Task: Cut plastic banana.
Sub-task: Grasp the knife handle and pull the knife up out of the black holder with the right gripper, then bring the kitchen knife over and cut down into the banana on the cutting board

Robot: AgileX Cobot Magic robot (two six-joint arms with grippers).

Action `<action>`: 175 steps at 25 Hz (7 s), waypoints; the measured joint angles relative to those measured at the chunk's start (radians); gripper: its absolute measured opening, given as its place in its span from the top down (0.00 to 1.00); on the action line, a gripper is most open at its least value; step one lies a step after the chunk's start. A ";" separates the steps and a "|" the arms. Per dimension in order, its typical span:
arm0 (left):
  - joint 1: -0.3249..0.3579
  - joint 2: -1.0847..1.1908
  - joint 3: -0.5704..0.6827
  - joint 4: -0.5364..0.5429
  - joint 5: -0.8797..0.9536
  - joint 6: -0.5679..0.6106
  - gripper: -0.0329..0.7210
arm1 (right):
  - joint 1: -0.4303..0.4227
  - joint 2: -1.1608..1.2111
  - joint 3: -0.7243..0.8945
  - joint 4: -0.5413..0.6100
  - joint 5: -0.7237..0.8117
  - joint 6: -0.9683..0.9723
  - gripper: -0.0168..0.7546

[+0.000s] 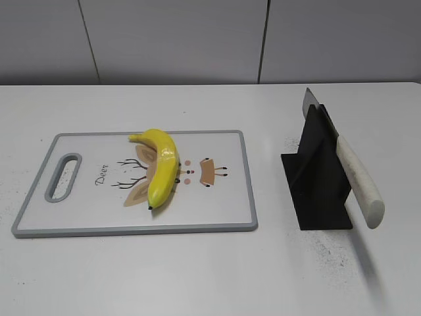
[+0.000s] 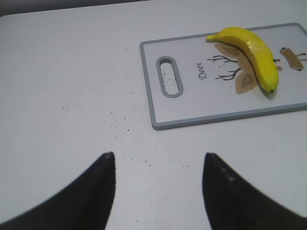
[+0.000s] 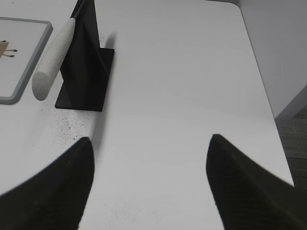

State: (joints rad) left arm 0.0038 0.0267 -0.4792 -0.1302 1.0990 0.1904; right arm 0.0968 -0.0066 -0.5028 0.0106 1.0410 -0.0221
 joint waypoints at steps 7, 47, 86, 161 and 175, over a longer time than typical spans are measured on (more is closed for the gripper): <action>0.000 0.000 0.000 0.000 0.000 0.000 0.22 | 0.000 0.000 0.000 0.000 0.000 0.000 0.26; 0.000 0.000 0.000 -0.002 0.000 0.000 0.17 | 0.000 0.392 -0.115 0.022 0.011 0.000 0.27; 0.000 0.000 0.000 -0.003 0.000 0.000 0.21 | 0.362 1.505 -0.476 0.002 -0.114 0.293 0.32; -0.253 0.955 -0.494 -0.080 -0.116 0.673 0.25 | 0.358 1.635 -0.919 0.231 0.027 -0.942 0.77; -0.393 1.552 -0.902 -0.046 -0.012 0.891 0.25 | 0.358 1.868 -1.149 0.368 0.120 -1.227 0.77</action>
State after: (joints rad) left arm -0.3897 1.5785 -1.3808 -0.1762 1.0873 1.0819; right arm 0.4551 1.8613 -1.6518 0.3781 1.1613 -1.2496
